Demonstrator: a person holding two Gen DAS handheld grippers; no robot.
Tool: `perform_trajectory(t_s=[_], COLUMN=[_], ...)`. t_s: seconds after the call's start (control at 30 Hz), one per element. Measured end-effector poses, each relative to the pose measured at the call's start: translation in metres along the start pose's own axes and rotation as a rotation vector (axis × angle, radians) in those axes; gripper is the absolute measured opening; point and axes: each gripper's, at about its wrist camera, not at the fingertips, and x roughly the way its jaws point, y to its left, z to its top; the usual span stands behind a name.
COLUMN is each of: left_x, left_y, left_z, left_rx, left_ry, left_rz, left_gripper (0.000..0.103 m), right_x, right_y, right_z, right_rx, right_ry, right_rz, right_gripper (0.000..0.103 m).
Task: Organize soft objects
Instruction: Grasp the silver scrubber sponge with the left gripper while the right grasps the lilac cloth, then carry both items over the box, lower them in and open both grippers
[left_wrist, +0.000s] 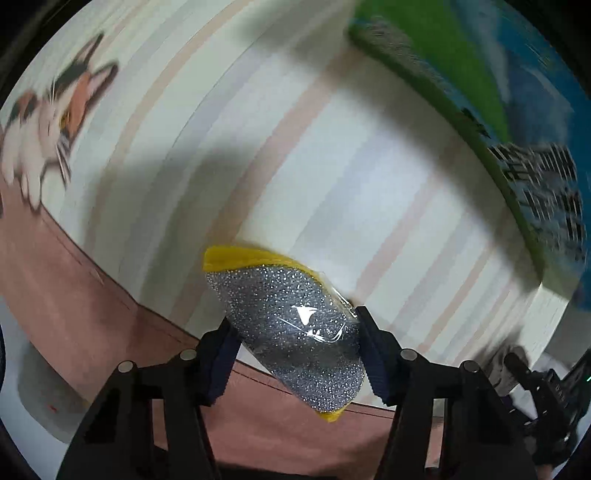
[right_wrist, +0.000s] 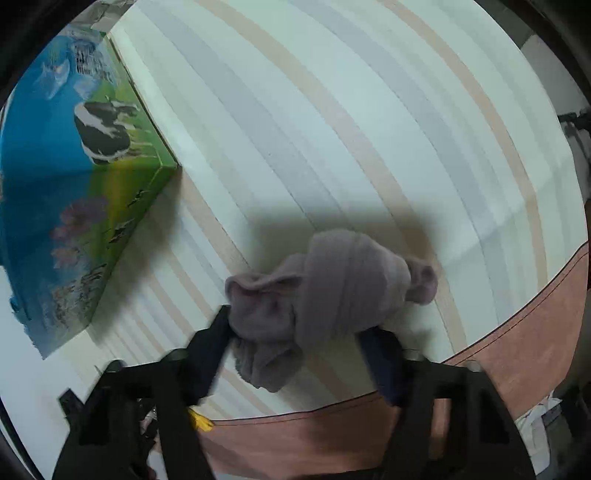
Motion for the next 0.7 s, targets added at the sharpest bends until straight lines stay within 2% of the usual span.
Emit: perform_trajectory(t_s=[0.07,0.13,0.23,0.37,0.5,0.6,0.7], left_x=[-0.005,-0.012,-0.032,-0.074,-0.132,-0.172,-0.204], left_y=[-0.010,-0.021,-0.037,-0.054,-0.069,-0.087,-0.107], left_z=[-0.005,-0.012,-0.026,-0.048,-0.068,-0.050,-0.028], left_rx=[0.062,0.126,0.206,0.281,0.355,0.397,0.429], left_ry=[-0.038,-0.078,-0.139,-0.232,-0.331,-0.372,-0.396], left_rz=[0.048,0.087,0.101,0.077,0.017,-0.027,-0.055], left_gripper=[0.056,0.056,0.056,0.056,0.056,0.056,0.056], right_x=[0.000,-0.001,-0.006,-0.027,-0.063,-0.103,-0.137], right_y=[0.007,0.015,0.027,0.044,0.070,0.094,0.120], right_z=[-0.002,-0.006,-0.018,-0.038,-0.060,-0.079,-0.084], right_rx=[-0.060,-0.127,-0.238,-0.370,-0.499,-0.612,-0.678], right_ry=[-0.016,-0.027,-0.048,-0.099,-0.146,-0.191,-0.222], right_rz=[-0.047,-0.084,-0.134,-0.159,-0.139,-0.113,-0.086], right_gripper=[0.052,0.031,0.025,0.024,0.024,0.024,0.024])
